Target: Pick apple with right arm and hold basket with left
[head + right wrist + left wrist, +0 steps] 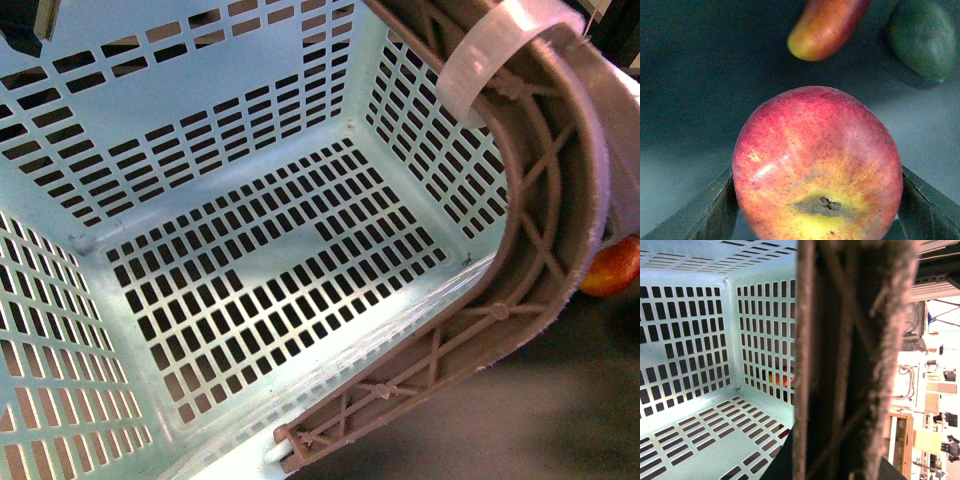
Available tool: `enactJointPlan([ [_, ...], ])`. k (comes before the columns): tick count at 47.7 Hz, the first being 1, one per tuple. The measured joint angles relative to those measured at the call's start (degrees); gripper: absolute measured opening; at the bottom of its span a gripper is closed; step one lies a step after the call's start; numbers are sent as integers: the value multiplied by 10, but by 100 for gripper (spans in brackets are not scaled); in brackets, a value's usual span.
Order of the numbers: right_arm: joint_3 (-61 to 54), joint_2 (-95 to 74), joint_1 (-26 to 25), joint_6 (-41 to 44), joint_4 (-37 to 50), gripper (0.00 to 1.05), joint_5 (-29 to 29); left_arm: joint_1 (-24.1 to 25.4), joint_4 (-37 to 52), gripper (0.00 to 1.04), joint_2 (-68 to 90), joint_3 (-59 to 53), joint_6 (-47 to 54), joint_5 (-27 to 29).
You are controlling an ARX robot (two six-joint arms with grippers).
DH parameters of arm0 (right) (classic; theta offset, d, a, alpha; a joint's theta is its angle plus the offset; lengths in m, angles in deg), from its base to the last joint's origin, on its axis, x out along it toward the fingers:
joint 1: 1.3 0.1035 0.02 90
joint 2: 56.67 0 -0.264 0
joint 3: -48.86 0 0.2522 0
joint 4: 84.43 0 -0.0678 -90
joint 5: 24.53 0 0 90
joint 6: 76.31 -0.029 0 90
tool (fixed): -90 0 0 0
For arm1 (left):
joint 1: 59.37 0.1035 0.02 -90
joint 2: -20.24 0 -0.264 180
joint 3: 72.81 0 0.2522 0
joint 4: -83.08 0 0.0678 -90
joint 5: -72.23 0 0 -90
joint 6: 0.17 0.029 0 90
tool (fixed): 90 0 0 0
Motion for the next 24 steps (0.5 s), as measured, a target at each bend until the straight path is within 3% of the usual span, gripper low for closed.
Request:
enactJointPlan([
  [6, -7, 139, 23, -16, -65, 75, -12, 0, 0, 5, 0, 0, 0, -1],
  [13, 18, 290, 89, -44, -121, 75, -4, 0, 0, 5, 0, 0, 0, 0],
  [24, 91, 348, 202, -94, -122, 74, 47, 0, 0, 5, 0, 0, 0, 0],
])
